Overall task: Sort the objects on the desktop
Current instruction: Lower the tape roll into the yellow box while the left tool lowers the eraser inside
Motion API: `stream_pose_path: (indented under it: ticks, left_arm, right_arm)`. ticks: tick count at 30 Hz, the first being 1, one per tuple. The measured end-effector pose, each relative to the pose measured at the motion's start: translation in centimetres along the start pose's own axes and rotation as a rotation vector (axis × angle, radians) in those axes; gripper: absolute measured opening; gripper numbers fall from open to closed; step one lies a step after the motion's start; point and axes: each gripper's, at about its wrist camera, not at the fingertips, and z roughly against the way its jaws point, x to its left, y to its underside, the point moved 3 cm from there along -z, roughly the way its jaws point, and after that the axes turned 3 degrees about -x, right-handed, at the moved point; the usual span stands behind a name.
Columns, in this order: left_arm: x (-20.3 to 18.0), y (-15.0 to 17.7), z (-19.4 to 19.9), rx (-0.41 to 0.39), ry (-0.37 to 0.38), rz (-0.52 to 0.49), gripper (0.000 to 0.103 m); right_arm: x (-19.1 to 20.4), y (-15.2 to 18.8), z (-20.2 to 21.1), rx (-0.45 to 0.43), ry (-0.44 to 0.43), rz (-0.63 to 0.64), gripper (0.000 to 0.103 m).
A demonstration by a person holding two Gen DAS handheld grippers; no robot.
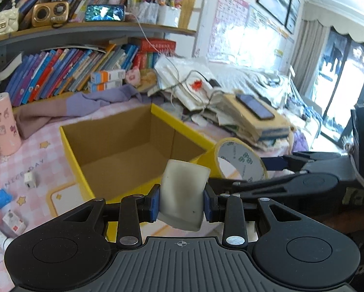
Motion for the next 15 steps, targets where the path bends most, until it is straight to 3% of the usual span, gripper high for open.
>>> stream_pose_path:
  ticks: [15]
  left_arm:
    - [1.3, -3.7, -3.3, -0.09, -0.189, 0.069, 0.033]
  right_arm:
    - [-2.5, -5.8, -5.7, -0.048, -0.189, 0.168, 0.086]
